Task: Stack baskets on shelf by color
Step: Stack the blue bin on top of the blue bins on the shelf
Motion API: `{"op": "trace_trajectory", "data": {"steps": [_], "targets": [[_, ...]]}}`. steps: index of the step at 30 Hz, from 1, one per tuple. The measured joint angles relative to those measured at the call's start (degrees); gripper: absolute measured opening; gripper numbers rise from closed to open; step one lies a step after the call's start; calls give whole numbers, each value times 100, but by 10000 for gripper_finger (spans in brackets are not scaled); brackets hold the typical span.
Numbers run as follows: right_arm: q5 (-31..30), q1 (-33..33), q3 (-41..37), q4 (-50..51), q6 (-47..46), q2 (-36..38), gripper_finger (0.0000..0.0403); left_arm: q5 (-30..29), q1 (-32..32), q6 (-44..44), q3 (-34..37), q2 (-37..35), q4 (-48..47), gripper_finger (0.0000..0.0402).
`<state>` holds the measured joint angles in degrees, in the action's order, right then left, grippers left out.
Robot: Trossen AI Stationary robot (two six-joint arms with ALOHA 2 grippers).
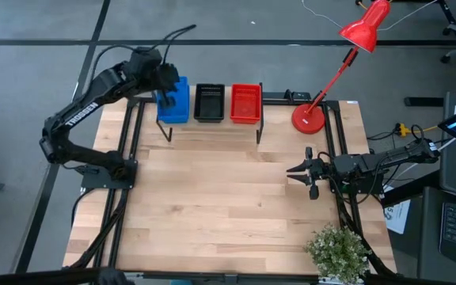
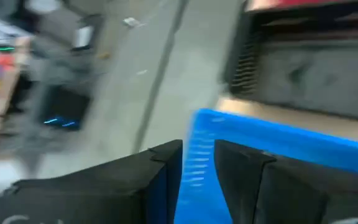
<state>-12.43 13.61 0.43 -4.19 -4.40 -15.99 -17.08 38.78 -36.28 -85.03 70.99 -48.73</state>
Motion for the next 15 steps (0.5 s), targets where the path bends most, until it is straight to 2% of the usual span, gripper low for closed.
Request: {"op": "trace_trajectory", "data": {"steps": [3,6,11,15], "targets": [[0,2,-1,-2,0,0,81,-660,106,-343,56,252,238,86],[0,2,-1,-2,0,2,81,-1067,304,-391,63,573,271,86],[0,2,-2,-2,0,0,81,-1189,612,-362,65,1061,448,86],[0,2,0,-2,0,0,81,-1173,625,-447,65,1300,525,86]]}}
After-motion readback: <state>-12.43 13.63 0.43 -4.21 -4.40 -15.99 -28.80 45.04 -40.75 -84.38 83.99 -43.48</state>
